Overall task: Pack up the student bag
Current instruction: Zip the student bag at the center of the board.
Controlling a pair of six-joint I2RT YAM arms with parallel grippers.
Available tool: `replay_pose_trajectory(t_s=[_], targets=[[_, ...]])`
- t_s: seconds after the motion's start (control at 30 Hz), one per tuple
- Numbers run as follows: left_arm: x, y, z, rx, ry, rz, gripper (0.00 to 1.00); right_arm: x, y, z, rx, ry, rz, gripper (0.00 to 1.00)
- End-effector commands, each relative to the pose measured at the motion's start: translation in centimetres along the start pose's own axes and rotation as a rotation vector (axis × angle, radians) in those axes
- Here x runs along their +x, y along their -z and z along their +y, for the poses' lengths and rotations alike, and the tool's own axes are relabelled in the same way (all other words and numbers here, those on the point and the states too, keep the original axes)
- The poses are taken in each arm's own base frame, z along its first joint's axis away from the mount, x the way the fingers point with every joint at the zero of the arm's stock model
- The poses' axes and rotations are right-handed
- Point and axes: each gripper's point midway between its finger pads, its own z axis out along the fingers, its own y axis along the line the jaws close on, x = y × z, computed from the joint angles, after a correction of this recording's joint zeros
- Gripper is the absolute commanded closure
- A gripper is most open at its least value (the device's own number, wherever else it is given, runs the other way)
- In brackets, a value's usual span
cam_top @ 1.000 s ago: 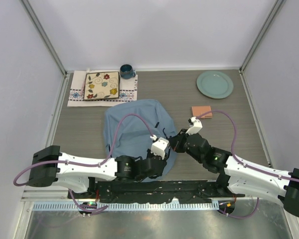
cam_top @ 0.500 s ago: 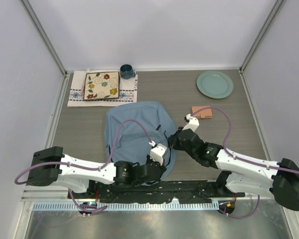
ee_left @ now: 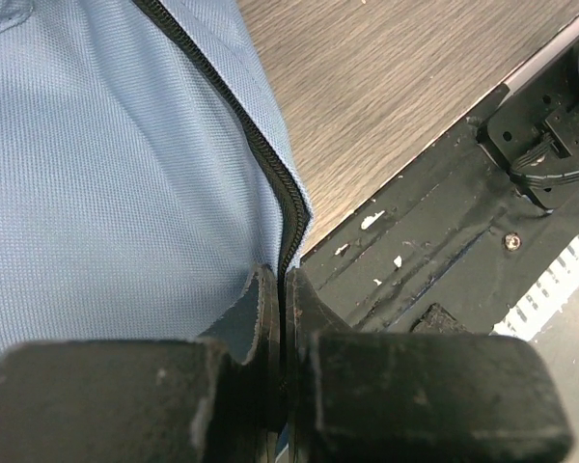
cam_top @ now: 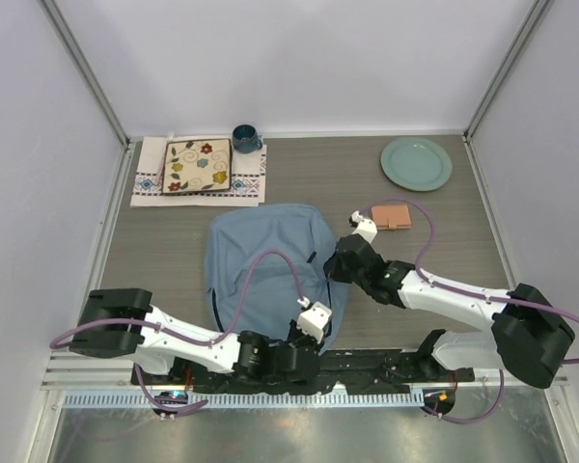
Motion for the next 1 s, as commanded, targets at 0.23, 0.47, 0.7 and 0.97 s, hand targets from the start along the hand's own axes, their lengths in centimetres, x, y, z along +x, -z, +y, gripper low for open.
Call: replay_pose_trajectory(t_s=[0.23, 0.47, 0.7, 0.97], targets=[[1.5, 2.9, -2.7, 0.122, 0.076, 0.059, 0.89, -10.0, 1.2, 2.4, -0.048, -0.116, -0.317, 0.99], [-2.8, 4.7, 2.2, -0.048, 0.088, -0.029, 0.02, -8.3, 3.9, -2.4, 0.046, -0.19, -0.339, 0.99], [-10.5, 6.8, 9.3, -0.169, 0.287, -0.161, 0.0, -4.7, 4.6, -4.5, 0.023, -0.254, -0.271, 0.99], [-14.5, 7.9, 13.2, -0.253, 0.28, -0.165, 0.01, -4.2, 6.4, -5.4, -0.008, -0.297, -0.284, 0.72]])
